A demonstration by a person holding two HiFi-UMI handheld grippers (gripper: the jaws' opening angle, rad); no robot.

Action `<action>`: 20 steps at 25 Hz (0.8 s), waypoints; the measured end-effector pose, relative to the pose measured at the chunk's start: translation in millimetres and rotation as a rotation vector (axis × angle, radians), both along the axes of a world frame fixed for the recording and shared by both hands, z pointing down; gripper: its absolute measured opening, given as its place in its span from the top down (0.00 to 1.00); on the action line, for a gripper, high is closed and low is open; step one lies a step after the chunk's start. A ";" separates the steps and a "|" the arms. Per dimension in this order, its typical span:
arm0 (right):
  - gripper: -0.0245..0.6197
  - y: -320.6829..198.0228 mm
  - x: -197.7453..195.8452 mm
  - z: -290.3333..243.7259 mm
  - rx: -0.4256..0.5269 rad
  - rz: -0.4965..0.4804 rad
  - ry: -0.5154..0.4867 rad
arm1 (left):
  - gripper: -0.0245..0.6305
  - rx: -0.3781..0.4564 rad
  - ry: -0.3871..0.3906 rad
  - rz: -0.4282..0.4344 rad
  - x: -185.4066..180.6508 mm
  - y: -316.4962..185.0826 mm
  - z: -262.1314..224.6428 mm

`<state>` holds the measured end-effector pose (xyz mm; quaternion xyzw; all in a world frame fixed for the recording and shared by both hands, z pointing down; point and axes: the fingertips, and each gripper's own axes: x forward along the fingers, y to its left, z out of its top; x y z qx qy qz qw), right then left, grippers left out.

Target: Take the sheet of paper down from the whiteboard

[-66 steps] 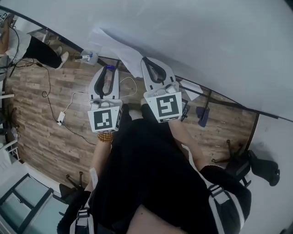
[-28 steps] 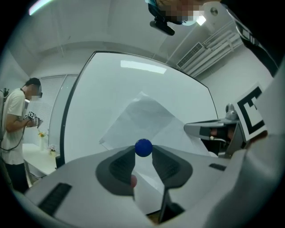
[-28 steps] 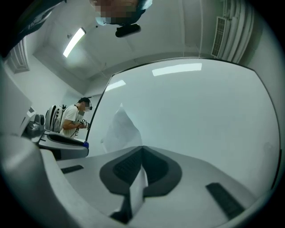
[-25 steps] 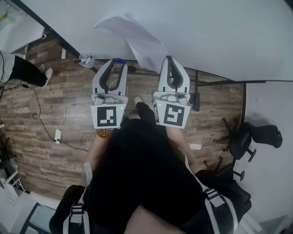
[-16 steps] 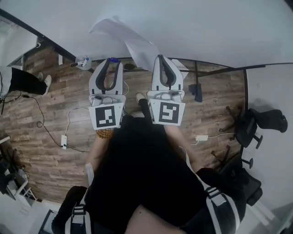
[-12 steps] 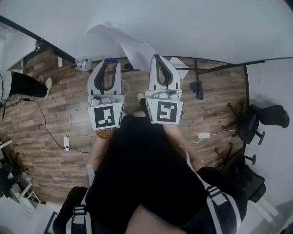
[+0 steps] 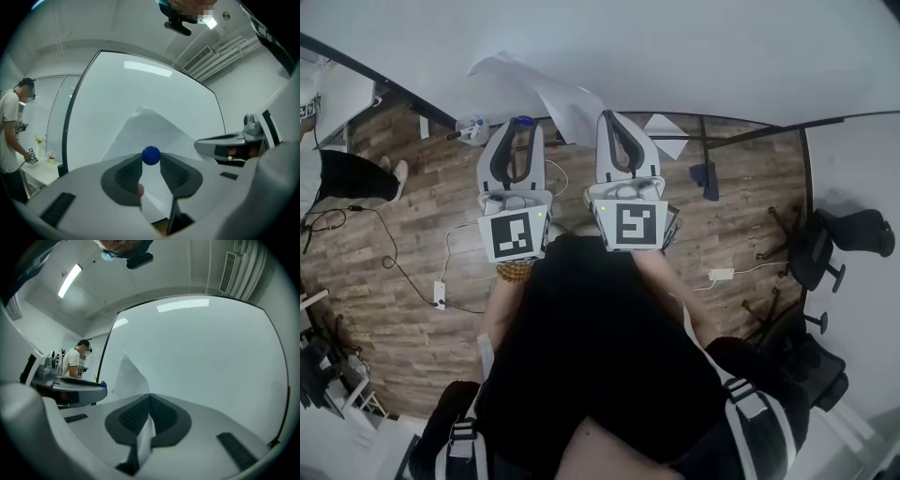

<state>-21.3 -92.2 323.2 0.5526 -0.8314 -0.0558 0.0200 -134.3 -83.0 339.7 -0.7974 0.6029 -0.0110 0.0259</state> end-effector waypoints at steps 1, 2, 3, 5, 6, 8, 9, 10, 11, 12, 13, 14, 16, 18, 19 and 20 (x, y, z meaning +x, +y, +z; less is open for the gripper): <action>0.97 -0.2 -0.5 -0.7 0.005 -0.003 -0.001 | 0.77 0.001 0.000 0.000 0.3 -0.3 0.0; 0.97 -0.2 -0.9 -1.1 0.006 -0.007 0.000 | 0.77 0.002 0.001 0.001 0.7 -0.4 0.1; 0.97 -0.1 -1.2 -1.0 0.005 -0.011 0.002 | 0.77 0.002 0.003 0.000 0.8 -0.5 0.6; 0.97 0.3 -2.8 -0.3 0.000 -0.019 0.004 | 0.77 -0.005 0.016 -0.005 -0.1 0.1 3.0; 0.97 0.5 -3.5 -0.2 -0.003 -0.021 0.004 | 0.77 -0.009 0.020 -0.007 -0.3 0.3 4.1; 0.97 0.9 -3.3 -0.8 -0.004 -0.022 0.007 | 0.77 -0.013 0.017 -0.003 1.2 0.1 5.1; 0.97 1.1 -2.8 -1.2 -0.003 -0.021 0.009 | 0.77 -0.013 0.013 0.001 2.2 -0.1 5.0; 0.97 1.3 -2.2 -1.5 -0.002 -0.020 0.010 | 0.77 -0.012 0.010 0.005 3.1 -0.2 4.9; 0.97 1.8 -1.8 -1.6 -0.002 -0.019 0.010 | 0.77 -0.011 0.010 0.007 3.6 0.2 4.9; 0.97 2.4 -1.7 -1.4 -0.003 -0.019 0.009 | 0.77 -0.011 0.011 0.008 3.5 0.9 5.2; 0.97 3.1 -1.8 -1.2 -0.004 -0.020 0.007 | 0.77 -0.010 0.013 0.007 3.1 2.0 5.5; 0.97 3.8 -2.0 -1.2 -0.005 -0.021 0.006 | 0.77 -0.010 0.014 0.006 2.8 2.9 5.9; 0.97 4.2 -1.8 -1.8 -0.004 -0.021 0.004 | 0.77 -0.011 0.014 0.005 2.8 3.4 6.4; 0.97 3.9 -1.8 -2.5 -0.004 -0.021 0.002 | 0.77 -0.012 0.014 0.006 3.0 2.8 6.4; 0.97 3.8 -1.9 -2.6 -0.004 -0.020 0.001 | 0.77 -0.012 0.014 0.005 2.8 2.8 6.5; 0.97 4.0 -2.2 -2.3 -0.005 -0.020 -0.002 | 0.77 -0.012 0.013 0.004 2.4 3.1 6.7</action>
